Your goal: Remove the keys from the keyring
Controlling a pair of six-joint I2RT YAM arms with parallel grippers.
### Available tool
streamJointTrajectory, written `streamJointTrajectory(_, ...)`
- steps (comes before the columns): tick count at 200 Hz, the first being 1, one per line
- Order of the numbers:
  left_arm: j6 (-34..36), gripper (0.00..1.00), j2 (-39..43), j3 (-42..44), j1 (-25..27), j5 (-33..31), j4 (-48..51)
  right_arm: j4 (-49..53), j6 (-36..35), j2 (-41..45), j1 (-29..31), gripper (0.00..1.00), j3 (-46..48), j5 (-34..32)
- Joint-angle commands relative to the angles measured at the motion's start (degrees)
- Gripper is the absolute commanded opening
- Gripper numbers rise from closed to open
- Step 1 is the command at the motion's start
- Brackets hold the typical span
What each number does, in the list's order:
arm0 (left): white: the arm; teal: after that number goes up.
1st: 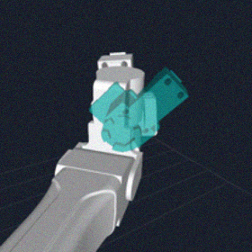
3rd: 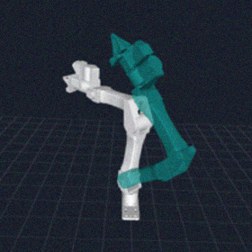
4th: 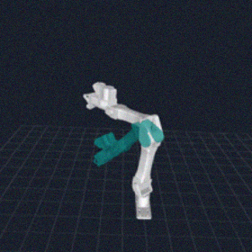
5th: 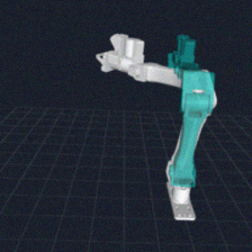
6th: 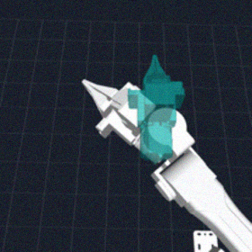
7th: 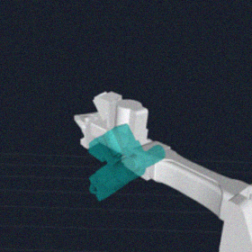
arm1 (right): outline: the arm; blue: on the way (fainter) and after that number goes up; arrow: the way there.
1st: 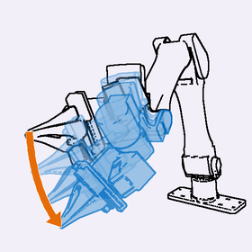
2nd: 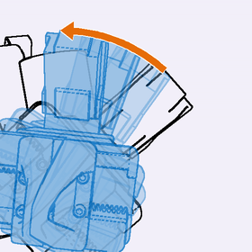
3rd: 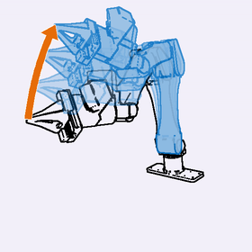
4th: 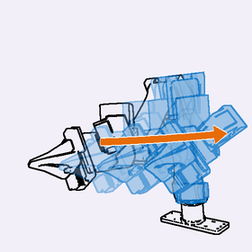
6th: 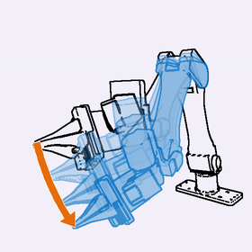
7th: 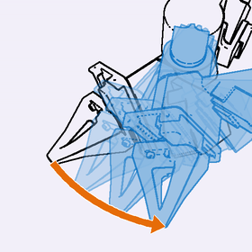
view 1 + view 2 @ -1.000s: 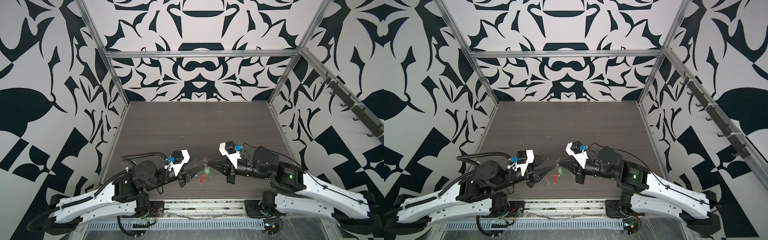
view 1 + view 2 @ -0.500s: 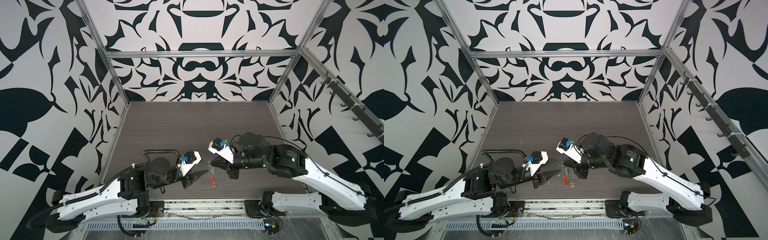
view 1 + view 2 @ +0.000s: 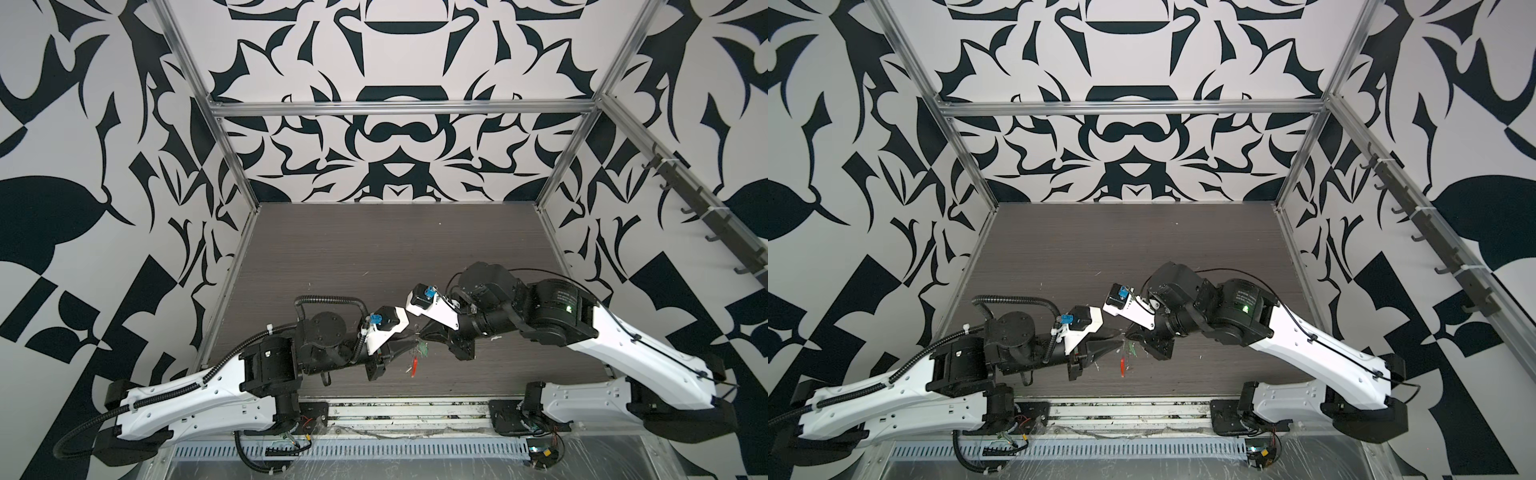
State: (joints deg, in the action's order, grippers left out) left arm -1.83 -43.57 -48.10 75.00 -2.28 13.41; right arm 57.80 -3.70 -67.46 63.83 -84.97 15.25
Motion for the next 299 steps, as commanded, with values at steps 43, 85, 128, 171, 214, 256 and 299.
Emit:
streamJointTrajectory(43,-0.2,0.12,-0.46,-1.94,-0.38,0.68,0.52,-2.14,-0.42,-0.29,-0.18,0.0,-3.1,1.61)
streamJointTrajectory(85,-0.37,0.0,-0.28,-1.23,-0.45,-0.34,-1.25,-5.18,0.61,0.11,-0.12,0.0,-2.03,2.6)
streamJointTrajectory(128,-1.16,0.0,0.33,0.32,-0.44,-4.42,-5.52,-12.66,4.07,3.88,-0.19,0.03,1.91,-0.19)
streamJointTrajectory(171,-1.59,0.0,5.13,4.61,-0.39,-8.91,-12.92,-28.97,8.13,14.72,-0.17,0.38,14.29,-6.61)
streamJointTrajectory(214,-2.04,0.0,7.03,6.57,-0.4,-9.21,-18.39,-43.69,10.42,21.45,-0.12,0.42,26.78,-5.96)
streamJointTrajectory(256,-1.43,0.0,8.38,8.35,-0.38,-5.42,-22.41,-52.82,11.45,22.83,-0.2,0.46,33.04,-4.24)
streamJointTrajectory(299,-1.34,0.0,7.96,8.41,-0.42,-2.58,-23.24,-55.44,12.54,20.71,-0.16,0.45,34.02,-2.41)
